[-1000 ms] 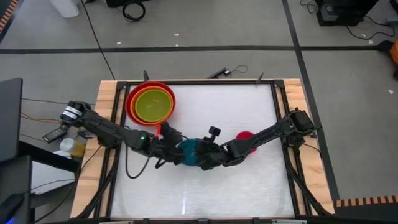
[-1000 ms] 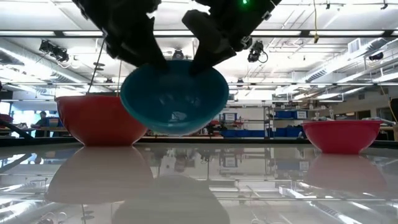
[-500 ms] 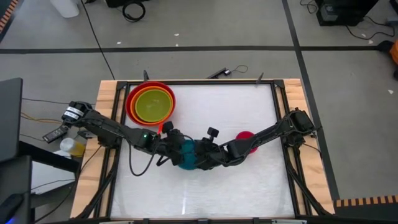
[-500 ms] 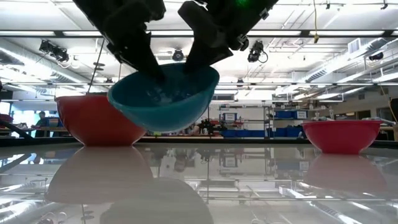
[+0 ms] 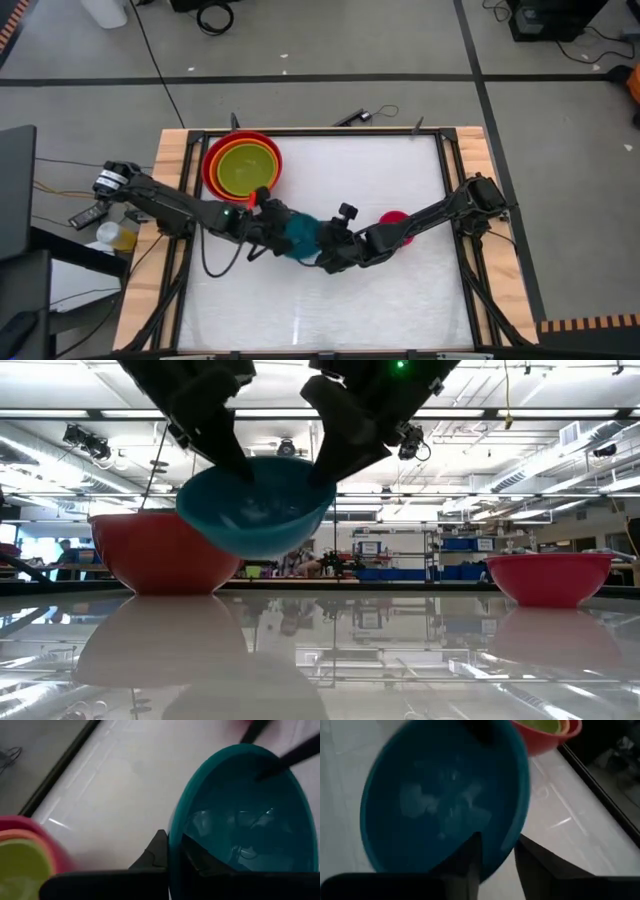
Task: Nest bowls inside each other
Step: Stack the blue bowl into the green bowl, then stack the pink bowl into the blue bowl
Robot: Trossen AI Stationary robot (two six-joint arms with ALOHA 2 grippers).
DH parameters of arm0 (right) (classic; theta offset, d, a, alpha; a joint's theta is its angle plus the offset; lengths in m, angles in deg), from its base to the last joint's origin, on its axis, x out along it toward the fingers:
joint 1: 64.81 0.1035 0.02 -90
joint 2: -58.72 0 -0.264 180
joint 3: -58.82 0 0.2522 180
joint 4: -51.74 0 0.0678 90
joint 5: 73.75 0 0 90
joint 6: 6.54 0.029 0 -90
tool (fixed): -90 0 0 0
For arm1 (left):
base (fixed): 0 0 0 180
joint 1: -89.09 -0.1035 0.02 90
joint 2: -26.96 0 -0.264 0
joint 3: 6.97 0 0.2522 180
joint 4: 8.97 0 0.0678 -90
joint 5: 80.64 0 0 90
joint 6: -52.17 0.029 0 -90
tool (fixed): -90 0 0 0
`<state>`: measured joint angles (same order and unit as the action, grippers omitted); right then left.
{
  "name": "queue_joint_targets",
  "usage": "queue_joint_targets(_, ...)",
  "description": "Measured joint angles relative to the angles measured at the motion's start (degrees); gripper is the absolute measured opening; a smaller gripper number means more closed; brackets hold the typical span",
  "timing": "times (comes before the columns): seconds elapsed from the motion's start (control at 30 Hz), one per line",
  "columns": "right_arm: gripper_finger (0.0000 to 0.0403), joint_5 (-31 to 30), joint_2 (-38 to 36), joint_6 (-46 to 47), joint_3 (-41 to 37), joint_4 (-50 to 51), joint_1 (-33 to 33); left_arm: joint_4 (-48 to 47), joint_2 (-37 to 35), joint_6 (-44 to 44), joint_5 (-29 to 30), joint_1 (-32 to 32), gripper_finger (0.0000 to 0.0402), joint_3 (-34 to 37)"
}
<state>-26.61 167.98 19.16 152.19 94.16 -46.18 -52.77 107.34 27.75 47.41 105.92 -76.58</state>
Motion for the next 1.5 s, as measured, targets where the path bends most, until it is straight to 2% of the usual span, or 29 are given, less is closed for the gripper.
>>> queue_joint_targets(0.23,0.0192,-6.77,-0.08,4.78,-0.04,1.93,0.41,-5.40,-8.11,0.13,1.14,-4.87,0.0010,0.07)
queue_joint_targets(0.37,0.0224,-8.01,0.05,10.06,-0.67,9.32,0.46,-9.15,-14.07,-0.56,6.64,-7.73,0.0010,-0.10)
queue_joint_targets(0.47,0.0241,-11.12,-1.28,17.58,-0.35,17.97,-0.45,-11.39,-17.94,-0.64,7.29,-10.11,0.0010,0.04)
queue_joint_targets(0.57,0.0251,-11.03,-0.88,23.91,-0.50,25.00,-1.09,-12.92,-21.47,-0.76,7.62,-13.20,0.0010,0.03)
queue_joint_targets(0.67,0.0254,-10.32,-1.03,26.84,-0.41,27.57,-0.91,-15.34,-23.04,-0.84,7.77,-17.36,0.0010,0.02)
queue_joint_targets(0.77,0.0253,-9.52,-1.02,27.08,-0.41,27.89,-0.10,-18.33,-23.97,-0.52,7.41,-22.02,0.0012,0.02)
queue_joint_targets(1.03,0.0253,-7.29,-1.02,26.73,-0.41,28.95,1.66,-24.95,-22.92,0.12,0.86,-34.54,0.0022,0.02)
queue_joint_targets(1.17,0.0251,-5.25,-1.02,25.91,-0.39,31.45,1.77,-24.57,-21.81,1.53,-2.53,-39.57,0.0061,0.02)
queue_joint_targets(1.3,0.0247,-3.39,-1.33,26.48,-0.36,35.72,1.85,-24.47,-20.31,3.10,-9.14,-43.60,0.0134,0.02)
queue_joint_targets(1.5,0.0244,-0.36,-4.35,32.00,-0.34,46.59,3.27,-25.14,-19.72,3.14,-10.03,-45.34,0.0239,0.02)
